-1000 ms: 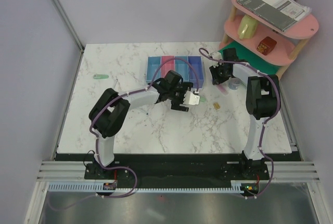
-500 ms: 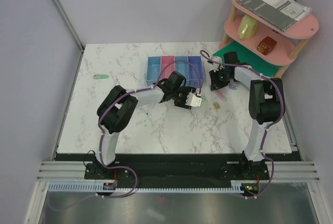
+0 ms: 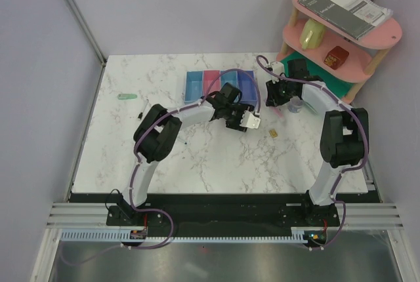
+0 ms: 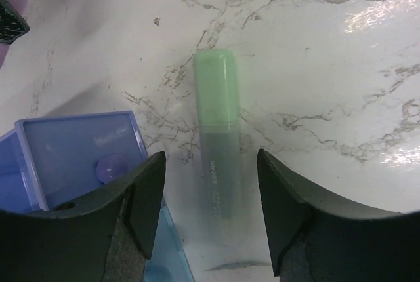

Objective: Sort the stationery into containers
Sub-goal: Pick up the pen from the center of the board.

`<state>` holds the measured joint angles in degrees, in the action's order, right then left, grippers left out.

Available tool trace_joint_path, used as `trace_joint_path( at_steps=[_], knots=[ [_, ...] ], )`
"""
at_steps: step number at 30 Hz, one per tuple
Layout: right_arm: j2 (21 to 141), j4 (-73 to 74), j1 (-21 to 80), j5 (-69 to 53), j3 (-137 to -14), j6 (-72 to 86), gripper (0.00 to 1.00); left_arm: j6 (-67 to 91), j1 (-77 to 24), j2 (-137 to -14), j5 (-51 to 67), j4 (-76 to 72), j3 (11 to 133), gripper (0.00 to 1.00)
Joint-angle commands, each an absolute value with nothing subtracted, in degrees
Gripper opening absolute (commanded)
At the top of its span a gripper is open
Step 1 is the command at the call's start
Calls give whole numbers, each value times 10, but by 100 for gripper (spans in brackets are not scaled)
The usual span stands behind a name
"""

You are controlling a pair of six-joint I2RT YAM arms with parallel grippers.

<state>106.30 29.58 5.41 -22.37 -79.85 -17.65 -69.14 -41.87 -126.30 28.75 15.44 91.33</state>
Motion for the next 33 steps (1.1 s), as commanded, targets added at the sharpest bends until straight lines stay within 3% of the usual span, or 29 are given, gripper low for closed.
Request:
trace_joint_path(
  at_steps=[1,14,22,28,30,31,33],
  knots=[
    [1032,291,55,-239,-792,-185,30,-729,-419,-1295,310,245,957,66],
    [986,294,55,-254,-791,-189,31,-804,-421,-1362,304,452,1067,62],
    [984,289,56,-271,-854,-164,31,-812,-428,-1369,286,468,1067,42],
    [1037,197,56,-270,-898,-78,31,-809,-437,-1369,275,477,1062,29],
    [1055,173,58,-272,-913,-49,30,-806,-439,-1365,272,482,1056,18],
    [1070,164,60,-272,-917,-41,30,-804,-441,-1359,271,484,1052,5],
    [1085,141,66,-264,-917,-37,30,-790,-442,-1350,272,483,1043,2]
  ],
)
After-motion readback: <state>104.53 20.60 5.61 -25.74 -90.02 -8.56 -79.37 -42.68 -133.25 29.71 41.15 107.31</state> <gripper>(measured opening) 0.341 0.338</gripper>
